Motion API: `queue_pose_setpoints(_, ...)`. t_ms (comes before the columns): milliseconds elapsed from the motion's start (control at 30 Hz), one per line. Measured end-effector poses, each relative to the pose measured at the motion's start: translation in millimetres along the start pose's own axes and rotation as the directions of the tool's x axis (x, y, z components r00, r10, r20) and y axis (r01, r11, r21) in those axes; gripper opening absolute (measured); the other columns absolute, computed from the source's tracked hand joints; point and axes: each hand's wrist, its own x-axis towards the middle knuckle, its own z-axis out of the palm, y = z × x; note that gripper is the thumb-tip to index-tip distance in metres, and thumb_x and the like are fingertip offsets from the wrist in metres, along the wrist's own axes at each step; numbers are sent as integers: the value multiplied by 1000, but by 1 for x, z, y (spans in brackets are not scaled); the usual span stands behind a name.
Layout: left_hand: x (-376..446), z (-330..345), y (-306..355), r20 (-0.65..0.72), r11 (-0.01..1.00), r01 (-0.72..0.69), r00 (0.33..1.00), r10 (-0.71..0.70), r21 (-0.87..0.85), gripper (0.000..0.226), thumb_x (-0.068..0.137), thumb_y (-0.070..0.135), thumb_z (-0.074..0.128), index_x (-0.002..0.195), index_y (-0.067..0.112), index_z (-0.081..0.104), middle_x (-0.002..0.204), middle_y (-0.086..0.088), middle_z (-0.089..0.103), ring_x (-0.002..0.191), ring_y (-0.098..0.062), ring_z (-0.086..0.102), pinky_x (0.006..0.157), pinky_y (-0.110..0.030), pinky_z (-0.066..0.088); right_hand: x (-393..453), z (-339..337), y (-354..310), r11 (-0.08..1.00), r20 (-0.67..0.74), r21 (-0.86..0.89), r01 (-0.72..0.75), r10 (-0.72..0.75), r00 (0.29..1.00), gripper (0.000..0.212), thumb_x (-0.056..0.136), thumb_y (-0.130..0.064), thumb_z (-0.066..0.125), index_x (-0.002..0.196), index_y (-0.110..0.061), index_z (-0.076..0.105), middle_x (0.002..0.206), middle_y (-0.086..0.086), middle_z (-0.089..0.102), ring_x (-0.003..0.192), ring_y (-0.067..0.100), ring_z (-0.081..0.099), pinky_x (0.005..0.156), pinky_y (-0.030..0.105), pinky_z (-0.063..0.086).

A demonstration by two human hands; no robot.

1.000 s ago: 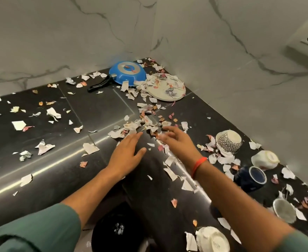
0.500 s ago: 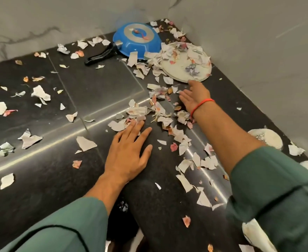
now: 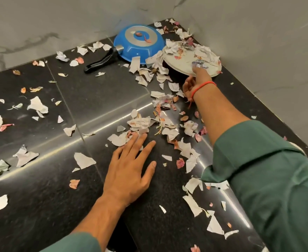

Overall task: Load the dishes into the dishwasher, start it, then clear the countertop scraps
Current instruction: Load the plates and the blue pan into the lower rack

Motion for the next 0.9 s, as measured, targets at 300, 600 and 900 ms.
queue_pose_setpoints(300,0,-3,2,23,1000,8,1000,-9,6,62,103,61,26,161,43,19,172,14,4,157,-7,-8,125,-38,12,-25,-35,-34,840,-97,-228,493,-523,847,25,93,-10,48,109,-22,61,112,4,64,98,26,64,59,45,63)
queue_pose_setpoints(600,0,-3,3,6,1000,3,1000,-3,-2,61,102,60,28,160,39,28,171,12,12,158,-8,-1,124,-40,19,-50,-86,-36,21,297,-788,616,-863,410,17,96,-15,48,97,-9,64,82,9,63,78,34,56,67,39,40)
queue_pose_setpoints(900,-1,-4,3,17,1000,2,1000,-2,-3,62,102,60,27,161,40,25,171,12,10,158,-7,-3,125,-38,14,-71,-106,-24,11,245,-813,582,-900,360,19,98,-17,47,103,-11,64,84,11,64,73,27,50,64,35,35)
